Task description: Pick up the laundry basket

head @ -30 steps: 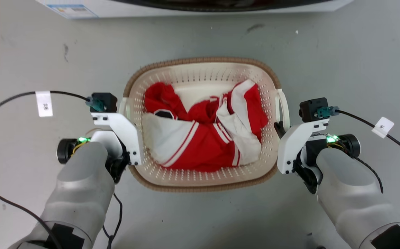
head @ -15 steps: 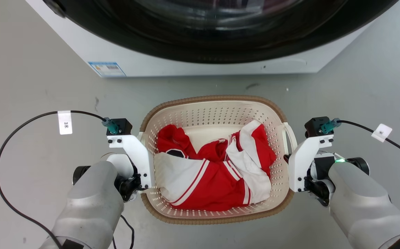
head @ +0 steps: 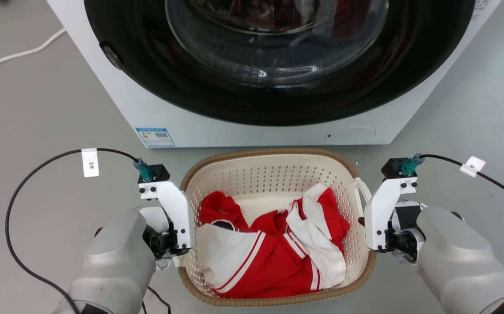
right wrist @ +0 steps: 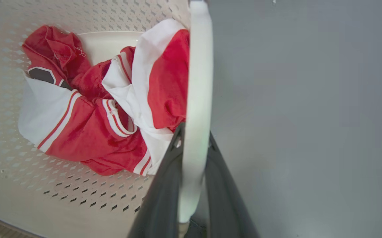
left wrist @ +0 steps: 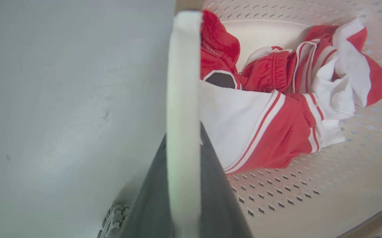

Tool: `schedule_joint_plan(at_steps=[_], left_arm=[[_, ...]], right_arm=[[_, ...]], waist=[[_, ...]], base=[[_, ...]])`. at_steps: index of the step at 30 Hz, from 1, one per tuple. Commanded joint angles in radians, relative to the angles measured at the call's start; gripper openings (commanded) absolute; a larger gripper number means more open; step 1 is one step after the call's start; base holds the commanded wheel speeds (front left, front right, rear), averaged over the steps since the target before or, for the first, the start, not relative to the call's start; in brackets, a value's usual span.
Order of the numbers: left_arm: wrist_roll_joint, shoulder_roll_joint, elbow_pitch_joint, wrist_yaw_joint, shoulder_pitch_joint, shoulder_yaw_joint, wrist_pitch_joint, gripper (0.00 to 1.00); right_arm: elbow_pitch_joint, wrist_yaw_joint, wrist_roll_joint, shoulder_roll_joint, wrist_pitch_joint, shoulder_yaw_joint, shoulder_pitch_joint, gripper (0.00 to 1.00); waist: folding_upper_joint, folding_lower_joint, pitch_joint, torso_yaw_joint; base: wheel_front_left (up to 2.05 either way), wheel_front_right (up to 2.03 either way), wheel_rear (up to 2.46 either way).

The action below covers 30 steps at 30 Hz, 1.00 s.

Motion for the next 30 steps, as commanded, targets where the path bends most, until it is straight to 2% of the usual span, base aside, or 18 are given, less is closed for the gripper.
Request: schedule_joint_plan(at_steps=[1,15,26,30], left_arm=[[-0.008,-0.012,0.002,-0.010,-0.012,-0.003,0.012,0.00],[-0.018,-0.016,0.048,-0.008,-0.035,-0.013,0.047,0.00],[-0.034,-0.042,0.057,-0.009,0.023,-0.028,0.050,0.00],[-0.037,-0.049,0.059,-0.009,0.044,-0.033,0.050,0.00]], right_arm=[[-0.004,0.003,0.009,0.013,0.011,0.004,-0.008,0.00],[0.033,0.003,0.056,0.006,0.112,0.028,-0.032,0.00],[0.078,0.003,0.067,0.030,0.205,0.045,-0.024,0.00],[0.085,0.003,0.072,0.035,0.205,0.045,-0.003,0.00]], waist=[[0.0000,0.0001,-0.026,-0.002],[0.0000,0.0001,-0.143,-0.012],[0.0000,0.0001,-0.227,-0.021],[0.0000,0.0001,-0.244,-0.018]], base=[[0.00,0.00,0.00],[0.00,0.00,0.00],[0.00,0.00,0.00],[0.00,0.00,0.00]])
